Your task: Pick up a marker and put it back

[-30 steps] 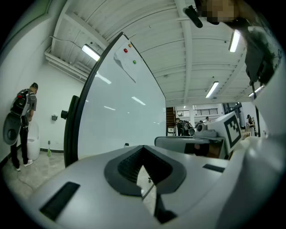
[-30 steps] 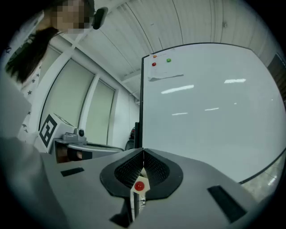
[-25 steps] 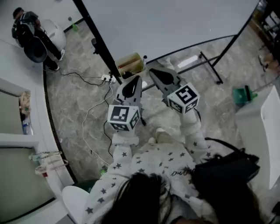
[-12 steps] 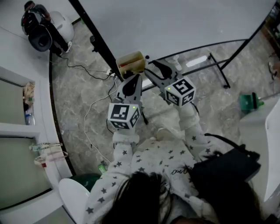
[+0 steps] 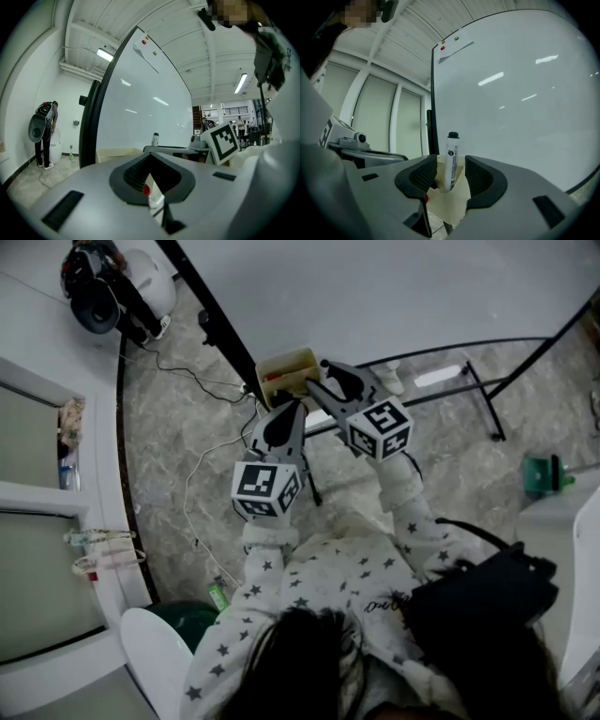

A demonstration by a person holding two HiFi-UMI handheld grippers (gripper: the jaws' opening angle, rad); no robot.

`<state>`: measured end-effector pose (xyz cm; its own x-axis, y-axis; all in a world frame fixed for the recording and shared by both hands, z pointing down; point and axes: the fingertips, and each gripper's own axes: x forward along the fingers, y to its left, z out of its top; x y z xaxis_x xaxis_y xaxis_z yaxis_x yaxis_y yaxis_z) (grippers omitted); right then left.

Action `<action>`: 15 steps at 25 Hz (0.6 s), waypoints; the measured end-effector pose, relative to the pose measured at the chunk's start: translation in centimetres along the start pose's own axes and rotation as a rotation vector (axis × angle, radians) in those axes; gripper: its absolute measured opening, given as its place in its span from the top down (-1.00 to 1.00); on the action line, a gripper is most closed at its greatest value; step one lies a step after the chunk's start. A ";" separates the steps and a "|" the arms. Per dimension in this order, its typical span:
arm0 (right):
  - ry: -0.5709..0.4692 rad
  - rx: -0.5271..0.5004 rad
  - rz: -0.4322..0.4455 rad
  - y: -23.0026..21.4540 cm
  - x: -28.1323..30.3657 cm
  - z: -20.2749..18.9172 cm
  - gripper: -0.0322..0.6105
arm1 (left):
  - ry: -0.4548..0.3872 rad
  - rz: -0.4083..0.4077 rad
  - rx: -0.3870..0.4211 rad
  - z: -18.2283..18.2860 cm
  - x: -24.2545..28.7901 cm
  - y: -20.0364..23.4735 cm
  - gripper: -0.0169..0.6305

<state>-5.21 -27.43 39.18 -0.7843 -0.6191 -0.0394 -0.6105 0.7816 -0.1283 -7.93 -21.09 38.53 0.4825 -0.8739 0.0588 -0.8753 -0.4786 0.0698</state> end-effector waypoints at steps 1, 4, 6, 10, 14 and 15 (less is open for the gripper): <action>0.005 -0.006 0.007 0.2 0.2 0.0 0.30 | 0.000 0.005 0.000 0.1 -0.1 0.1 0.95; 0.021 -0.022 0.019 0.6 0.4 -0.3 0.31 | 0.001 0.016 0.000 0.0 -0.3 0.2 0.95; 0.034 -0.041 0.015 0.6 0.4 -0.4 0.49 | 0.003 0.020 -0.001 -0.1 -0.4 0.1 0.95; 0.046 -0.057 0.025 0.9 0.5 -0.3 0.63 | 0.002 0.023 -0.001 0.1 -0.3 -0.1 0.95; 0.058 -0.061 0.031 1.2 0.6 -0.3 0.66 | -0.003 0.020 0.001 0.6 -0.3 0.0 0.95; 0.056 -0.059 0.031 1.2 0.6 -0.1 0.66 | -0.004 0.020 0.001 0.8 -0.3 0.0 0.95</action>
<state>-6.42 -26.85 39.10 -0.8070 -0.5903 0.0132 -0.5897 0.8046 -0.0693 -8.10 -20.93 37.76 0.4650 -0.8835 0.0564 -0.8847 -0.4613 0.0675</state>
